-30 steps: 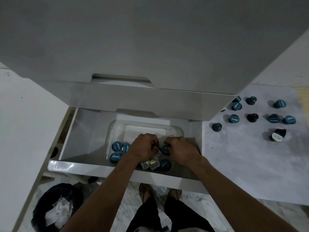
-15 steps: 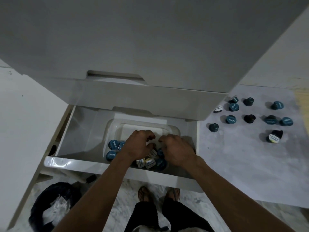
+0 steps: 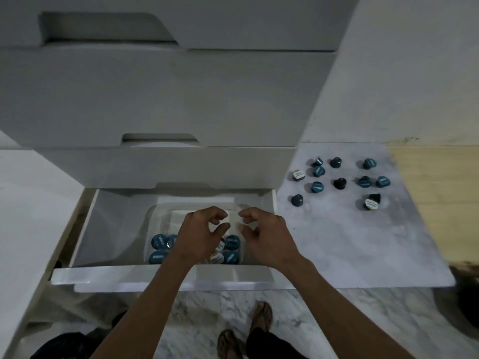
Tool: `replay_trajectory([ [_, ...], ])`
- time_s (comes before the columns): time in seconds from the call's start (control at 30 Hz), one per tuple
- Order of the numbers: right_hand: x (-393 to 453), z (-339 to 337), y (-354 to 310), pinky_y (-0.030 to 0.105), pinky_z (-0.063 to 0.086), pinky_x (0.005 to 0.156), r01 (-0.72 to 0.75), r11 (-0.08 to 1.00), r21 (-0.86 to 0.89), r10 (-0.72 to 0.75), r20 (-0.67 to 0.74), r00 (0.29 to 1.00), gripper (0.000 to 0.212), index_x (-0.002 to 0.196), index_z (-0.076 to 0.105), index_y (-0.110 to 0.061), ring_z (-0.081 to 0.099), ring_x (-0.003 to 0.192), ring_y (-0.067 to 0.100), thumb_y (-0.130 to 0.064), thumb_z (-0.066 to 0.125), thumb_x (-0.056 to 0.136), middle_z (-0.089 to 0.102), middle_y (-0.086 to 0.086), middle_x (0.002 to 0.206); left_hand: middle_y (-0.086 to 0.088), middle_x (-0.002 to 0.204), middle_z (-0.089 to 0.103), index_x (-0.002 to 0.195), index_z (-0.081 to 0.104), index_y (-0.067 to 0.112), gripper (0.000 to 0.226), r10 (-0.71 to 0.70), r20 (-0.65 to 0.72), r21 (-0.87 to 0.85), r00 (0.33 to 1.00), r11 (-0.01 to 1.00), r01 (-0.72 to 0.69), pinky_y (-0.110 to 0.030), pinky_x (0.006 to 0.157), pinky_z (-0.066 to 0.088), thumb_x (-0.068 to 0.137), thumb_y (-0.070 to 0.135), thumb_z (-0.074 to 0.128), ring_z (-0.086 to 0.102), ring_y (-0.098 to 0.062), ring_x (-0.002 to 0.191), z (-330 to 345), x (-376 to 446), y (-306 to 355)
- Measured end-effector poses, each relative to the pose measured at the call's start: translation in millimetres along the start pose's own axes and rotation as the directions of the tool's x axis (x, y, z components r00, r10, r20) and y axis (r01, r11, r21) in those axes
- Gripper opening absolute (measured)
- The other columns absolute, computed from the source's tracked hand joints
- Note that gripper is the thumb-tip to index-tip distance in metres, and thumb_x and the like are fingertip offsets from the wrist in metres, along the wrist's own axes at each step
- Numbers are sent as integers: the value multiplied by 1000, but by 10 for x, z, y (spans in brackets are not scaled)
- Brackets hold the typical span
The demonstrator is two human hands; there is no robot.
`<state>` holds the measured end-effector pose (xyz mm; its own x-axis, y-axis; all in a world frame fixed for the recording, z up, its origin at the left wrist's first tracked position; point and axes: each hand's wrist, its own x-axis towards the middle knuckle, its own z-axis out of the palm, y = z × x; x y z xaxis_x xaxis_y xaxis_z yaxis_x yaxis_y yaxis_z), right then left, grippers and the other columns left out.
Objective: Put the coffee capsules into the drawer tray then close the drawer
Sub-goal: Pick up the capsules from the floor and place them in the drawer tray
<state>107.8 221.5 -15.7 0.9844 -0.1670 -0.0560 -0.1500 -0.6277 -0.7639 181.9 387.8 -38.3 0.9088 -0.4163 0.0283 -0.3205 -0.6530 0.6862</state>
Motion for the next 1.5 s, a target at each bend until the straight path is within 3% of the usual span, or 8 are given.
replay_trajectory([
  [0.23,-389,-621,305,2,40,58,-65,995,75,76,-159,984,22,111,68,-19,61,58,-2,-17,67,89,69,-10,90,13,84,70,92,71,18,10,186,-9,-131,982,974,-186,-10,64,47,83,19,74,63,-2,80,308,35,796],
  [0.47,-449,-1521,1135,17,51,53,-218,969,116,242,-256,936,18,108,68,-23,64,55,4,-22,66,90,68,-13,85,13,87,71,94,72,19,13,222,81,-173,972,963,-206,-13,64,46,83,25,73,65,-2,79,1011,376,1592],
  [0.7,-237,-2344,2429,5,43,55,-318,948,32,312,-295,903,17,107,69,-19,63,62,1,-19,65,90,70,-5,94,9,90,71,97,70,20,16,28,109,-69,994,997,-21,-29,76,53,83,26,74,64,-6,79,2130,791,2012],
  [0.87,-49,-2480,3088,35,55,73,-386,920,-62,364,-223,904,26,113,65,-20,65,74,17,-19,67,87,68,3,108,-6,111,66,116,65,15,32,-226,9,-45,974,973,226,-26,80,48,85,19,72,60,-15,95,2694,943,2028],
  [1.0,49,-2340,3338,29,51,72,-333,942,-50,317,-201,927,36,117,63,-21,63,92,23,-21,70,82,62,5,113,-13,128,58,128,56,7,47,-295,-83,43,952,953,299,-36,93,49,85,21,72,56,-27,116,2975,1085,1932],
  [1.13,64,-2114,3450,28,50,70,-284,955,-81,262,-212,941,40,121,63,-26,60,98,22,-27,73,83,55,0,115,-14,135,50,132,51,7,52,-280,-188,48,942,955,293,-32,102,40,85,17,71,46,-28,127,3136,1232,1818],
  [1.33,64,-1859,3561,25,47,67,-211,972,-102,170,-307,936,37,122,64,-28,59,96,22,-26,71,86,56,2,117,-15,133,52,132,53,4,46,-285,-216,42,934,953,301,-36,105,44,89,16,67,50,-28,125,3345,1327,1679],
  [1.5,106,-1700,3636,28,53,67,-99,983,-155,26,-417,909,24,110,71,-20,61,94,22,-22,72,86,65,2,106,-13,120,62,121,60,4,36,-237,-277,2,931,969,248,-35,94,50,89,19,68,57,-28,111,3433,1308,1591],
])
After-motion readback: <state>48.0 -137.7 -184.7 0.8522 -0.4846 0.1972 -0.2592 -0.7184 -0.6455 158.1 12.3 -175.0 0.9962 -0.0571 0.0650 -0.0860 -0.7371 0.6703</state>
